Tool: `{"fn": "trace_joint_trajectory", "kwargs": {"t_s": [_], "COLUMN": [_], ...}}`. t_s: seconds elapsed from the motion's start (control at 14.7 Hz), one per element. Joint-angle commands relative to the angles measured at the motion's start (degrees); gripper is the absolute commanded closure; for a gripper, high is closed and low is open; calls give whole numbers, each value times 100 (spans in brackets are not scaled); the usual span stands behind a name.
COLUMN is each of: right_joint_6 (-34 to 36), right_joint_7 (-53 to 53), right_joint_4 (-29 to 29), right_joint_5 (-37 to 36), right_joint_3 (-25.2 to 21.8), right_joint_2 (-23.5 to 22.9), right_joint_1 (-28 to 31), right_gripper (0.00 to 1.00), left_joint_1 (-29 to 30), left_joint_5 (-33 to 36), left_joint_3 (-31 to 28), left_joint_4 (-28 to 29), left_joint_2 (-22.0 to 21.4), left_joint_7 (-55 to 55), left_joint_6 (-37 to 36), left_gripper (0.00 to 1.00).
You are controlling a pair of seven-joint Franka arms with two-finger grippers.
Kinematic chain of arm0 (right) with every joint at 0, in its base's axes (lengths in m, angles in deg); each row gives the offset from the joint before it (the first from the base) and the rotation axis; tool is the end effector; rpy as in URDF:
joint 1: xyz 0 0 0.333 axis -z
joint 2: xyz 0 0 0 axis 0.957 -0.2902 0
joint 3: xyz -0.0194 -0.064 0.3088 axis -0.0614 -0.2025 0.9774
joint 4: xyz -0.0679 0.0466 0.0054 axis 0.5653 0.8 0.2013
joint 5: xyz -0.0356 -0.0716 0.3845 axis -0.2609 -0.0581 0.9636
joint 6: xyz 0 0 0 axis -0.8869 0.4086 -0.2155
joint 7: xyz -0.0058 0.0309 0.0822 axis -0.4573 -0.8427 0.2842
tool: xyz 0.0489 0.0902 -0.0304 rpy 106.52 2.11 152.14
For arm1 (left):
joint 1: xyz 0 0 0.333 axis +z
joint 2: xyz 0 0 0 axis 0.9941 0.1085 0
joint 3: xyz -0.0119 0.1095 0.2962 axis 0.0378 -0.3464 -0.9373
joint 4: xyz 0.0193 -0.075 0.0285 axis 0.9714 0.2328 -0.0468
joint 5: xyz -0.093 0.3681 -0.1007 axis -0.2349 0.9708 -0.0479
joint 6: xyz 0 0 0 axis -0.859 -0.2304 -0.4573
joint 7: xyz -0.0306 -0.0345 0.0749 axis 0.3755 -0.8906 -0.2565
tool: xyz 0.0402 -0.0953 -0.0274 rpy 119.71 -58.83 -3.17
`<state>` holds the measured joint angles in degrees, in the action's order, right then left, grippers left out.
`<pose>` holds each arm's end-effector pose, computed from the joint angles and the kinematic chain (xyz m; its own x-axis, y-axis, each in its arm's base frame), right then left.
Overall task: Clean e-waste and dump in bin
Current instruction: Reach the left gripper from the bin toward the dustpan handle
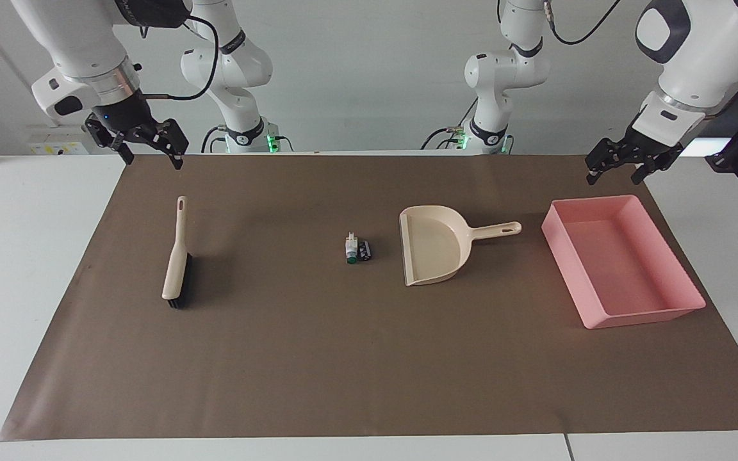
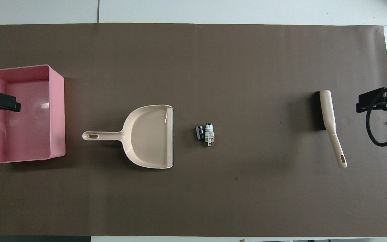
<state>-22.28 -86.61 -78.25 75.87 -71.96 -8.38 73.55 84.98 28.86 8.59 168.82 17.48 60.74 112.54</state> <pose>0.5262 -0.0063 0.6350 0.9898 -0.1369 -0.0405 -0.1356 -0.9902 0.0326 0.5413 0.0012 0.6044 0.9970 -0.0765 -0.0107 -0.0763 -0.9969 0.0188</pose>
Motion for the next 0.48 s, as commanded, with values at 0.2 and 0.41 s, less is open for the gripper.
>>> {"fn": "trace_joint_trajectory", "kwargs": {"t_s": [0.2,0.41], "right_joint_6": [78,78], "right_joint_7": [160,125], "right_joint_4": [13,-4], "right_joint_5": [14,14], "right_joint_3": [56,56], "right_joint_2": [21,30], "right_joint_1": [98,90], "right_gripper": [1,1], "left_joint_1": [2,3], "left_joint_5": [90,90], "left_joint_3": [37,37], "left_joint_4": [38,47], "left_joint_2": [-43,-52], "left_joint_7": [-83,-83], "left_joint_6": [57,-14], "left_gripper": [0,0]}}
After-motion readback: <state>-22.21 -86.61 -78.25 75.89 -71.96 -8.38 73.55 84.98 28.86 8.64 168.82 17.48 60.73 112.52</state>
